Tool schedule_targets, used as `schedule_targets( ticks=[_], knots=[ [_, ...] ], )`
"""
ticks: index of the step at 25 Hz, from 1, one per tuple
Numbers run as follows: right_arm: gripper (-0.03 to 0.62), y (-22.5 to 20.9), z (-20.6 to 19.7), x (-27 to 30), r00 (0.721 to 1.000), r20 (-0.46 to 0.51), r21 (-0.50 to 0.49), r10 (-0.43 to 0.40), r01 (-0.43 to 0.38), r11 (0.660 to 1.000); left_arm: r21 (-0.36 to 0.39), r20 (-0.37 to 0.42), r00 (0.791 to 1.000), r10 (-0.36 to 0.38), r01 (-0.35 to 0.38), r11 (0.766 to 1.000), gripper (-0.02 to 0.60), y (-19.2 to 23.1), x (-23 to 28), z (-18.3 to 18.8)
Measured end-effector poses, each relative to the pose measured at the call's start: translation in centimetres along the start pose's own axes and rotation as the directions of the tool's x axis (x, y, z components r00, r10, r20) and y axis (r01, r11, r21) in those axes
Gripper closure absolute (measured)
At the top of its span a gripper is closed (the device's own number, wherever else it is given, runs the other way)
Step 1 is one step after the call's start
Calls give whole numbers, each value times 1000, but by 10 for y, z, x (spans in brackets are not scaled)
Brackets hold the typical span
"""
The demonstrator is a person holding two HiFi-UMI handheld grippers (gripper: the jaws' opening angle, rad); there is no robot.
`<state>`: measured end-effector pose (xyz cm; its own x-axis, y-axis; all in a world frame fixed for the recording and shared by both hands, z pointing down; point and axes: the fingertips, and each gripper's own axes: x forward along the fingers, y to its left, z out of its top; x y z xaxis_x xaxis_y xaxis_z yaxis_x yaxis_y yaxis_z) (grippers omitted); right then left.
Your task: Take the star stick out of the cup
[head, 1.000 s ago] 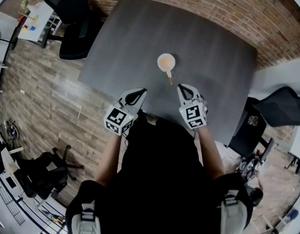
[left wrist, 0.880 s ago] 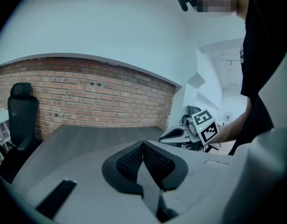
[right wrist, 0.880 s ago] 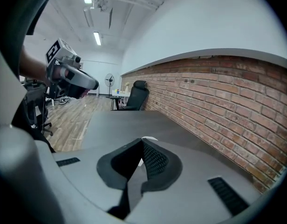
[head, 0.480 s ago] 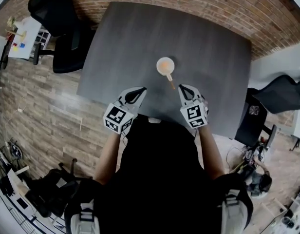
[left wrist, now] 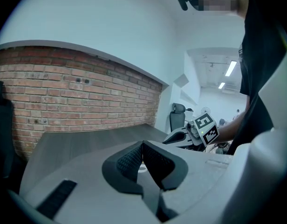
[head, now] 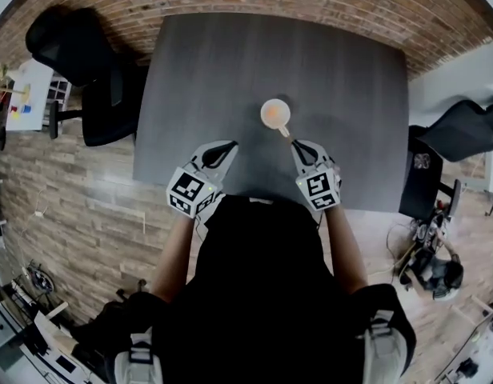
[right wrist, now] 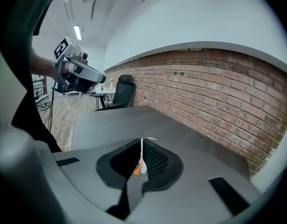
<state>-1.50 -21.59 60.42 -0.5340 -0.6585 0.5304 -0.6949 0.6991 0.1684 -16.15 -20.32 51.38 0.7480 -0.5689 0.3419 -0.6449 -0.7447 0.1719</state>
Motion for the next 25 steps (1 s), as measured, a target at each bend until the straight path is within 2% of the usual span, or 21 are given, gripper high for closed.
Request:
schedule_targets(
  ticks=[10,25],
  knots=[
    [560,6,-11,16,997,-52,68,-54,58,996,17,-13,999,-38,38,999,578,23,-2,-2],
    [553,4,-38,31,988,-120,50,-97,103,993,12,-36,996,-78,78,997,579,33,3,-12]
  ],
)
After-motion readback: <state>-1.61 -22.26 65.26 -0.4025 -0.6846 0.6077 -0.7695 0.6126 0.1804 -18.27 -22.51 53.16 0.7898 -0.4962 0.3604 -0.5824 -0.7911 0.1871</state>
